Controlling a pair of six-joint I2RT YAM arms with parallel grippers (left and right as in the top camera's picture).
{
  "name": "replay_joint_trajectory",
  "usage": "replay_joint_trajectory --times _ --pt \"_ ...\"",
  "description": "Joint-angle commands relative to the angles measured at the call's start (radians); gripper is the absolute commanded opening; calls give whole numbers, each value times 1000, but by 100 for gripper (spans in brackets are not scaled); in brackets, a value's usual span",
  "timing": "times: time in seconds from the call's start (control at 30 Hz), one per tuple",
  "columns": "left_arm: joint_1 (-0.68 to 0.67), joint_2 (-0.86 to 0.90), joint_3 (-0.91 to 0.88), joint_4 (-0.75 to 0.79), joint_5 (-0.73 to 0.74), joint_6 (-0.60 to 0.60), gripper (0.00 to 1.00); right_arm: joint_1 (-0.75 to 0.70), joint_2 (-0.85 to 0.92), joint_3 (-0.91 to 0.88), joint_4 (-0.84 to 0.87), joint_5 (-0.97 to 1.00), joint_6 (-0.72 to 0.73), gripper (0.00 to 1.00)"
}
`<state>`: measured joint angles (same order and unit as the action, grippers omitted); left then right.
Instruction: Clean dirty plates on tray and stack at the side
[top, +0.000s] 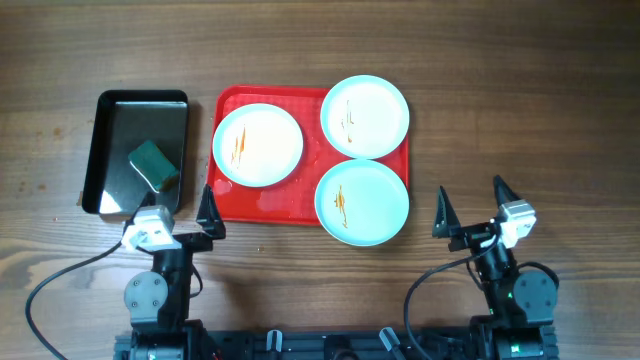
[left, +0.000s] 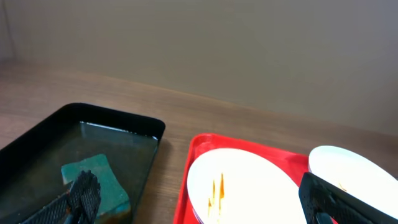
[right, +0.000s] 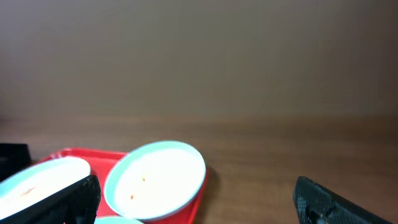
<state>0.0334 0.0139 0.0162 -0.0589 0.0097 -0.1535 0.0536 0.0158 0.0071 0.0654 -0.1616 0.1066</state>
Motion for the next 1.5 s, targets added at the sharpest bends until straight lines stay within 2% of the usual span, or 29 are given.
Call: replay_joint_trajectory --times 0.0,0.23,0.43,0.57,0.9,1.23,1.37,1.47 --pt "-5 -2 96 -49 24 16 100 2 11 31 10 -50 -10 100" --pt "-5 131 330 -172 40 15 100 2 98 137 10 -80 -10 100" --pt "-5 358 560 -296 71 4 100 2 278 294 5 -92 -15 100" --pt "-5 532 739 -421 93 -23 100 2 458 463 -63 -136 -19 100" --pt "-5 917 1166 -822 102 -37 100 2 895 981 -435 -205 -21 100" --pt "-5 1345 1519 -1174 165 -37 100 2 1319 1529 -997 -237 -28 100" --pt "-5 1416 1519 -1159 165 -37 100 2 1389 1544 -932 -254 46 100" --pt "-5 1463 1519 -1144 137 -36 100 19 1440 1544 -865 -393 21 100"
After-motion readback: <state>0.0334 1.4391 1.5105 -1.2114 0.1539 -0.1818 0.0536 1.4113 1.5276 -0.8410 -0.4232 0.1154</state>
